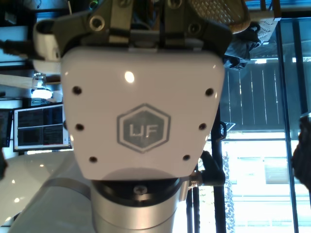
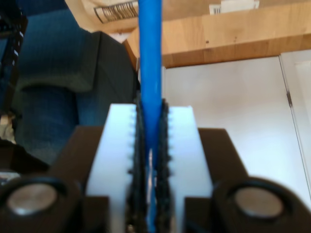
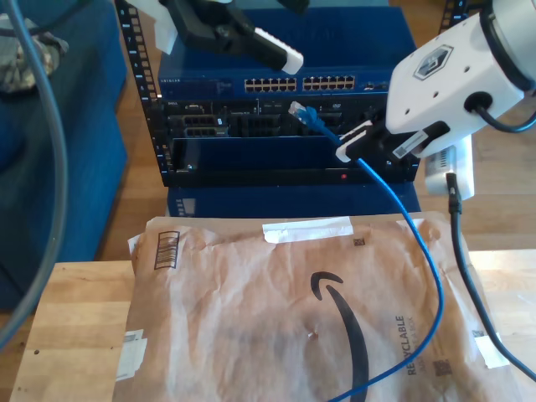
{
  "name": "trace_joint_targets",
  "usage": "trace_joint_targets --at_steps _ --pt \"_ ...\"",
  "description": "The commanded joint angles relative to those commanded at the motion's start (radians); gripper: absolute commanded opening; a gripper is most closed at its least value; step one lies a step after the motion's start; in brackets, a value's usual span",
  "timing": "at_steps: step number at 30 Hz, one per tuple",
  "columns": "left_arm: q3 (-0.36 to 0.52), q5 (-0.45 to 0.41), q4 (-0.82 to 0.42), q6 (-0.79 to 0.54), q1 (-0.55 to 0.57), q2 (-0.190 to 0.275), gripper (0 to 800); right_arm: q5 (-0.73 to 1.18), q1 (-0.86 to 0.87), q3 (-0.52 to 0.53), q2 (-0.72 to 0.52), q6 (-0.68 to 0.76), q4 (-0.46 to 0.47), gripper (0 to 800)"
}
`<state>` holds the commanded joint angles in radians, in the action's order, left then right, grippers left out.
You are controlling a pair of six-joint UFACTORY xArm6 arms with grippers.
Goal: Grab the cable and plug it in
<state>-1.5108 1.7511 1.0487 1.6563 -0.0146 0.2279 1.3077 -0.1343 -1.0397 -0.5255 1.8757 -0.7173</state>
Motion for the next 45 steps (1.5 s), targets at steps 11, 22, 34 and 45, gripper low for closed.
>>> trace_joint_targets --at_steps 11,22,34,45 --pt "0.0 0.015 -0.002 -0.009 0.0 0.002 800 0.037 0.018 -0.043 -0.008 0.0 -0.012 2" --pt "0.0 0.021 -0.002 -0.018 -0.002 0.002 800 0.058 0.031 -0.077 -0.009 0.0 -0.018 2" --pt "0.002 0.026 -0.002 -0.021 -0.014 0.002 799 0.094 0.063 -0.133 -0.003 0.002 -0.035 2" --pt "0.0 0.029 -0.002 -0.041 -0.014 0.002 799 0.13 0.071 -0.157 -0.002 0.021 -0.044 2"
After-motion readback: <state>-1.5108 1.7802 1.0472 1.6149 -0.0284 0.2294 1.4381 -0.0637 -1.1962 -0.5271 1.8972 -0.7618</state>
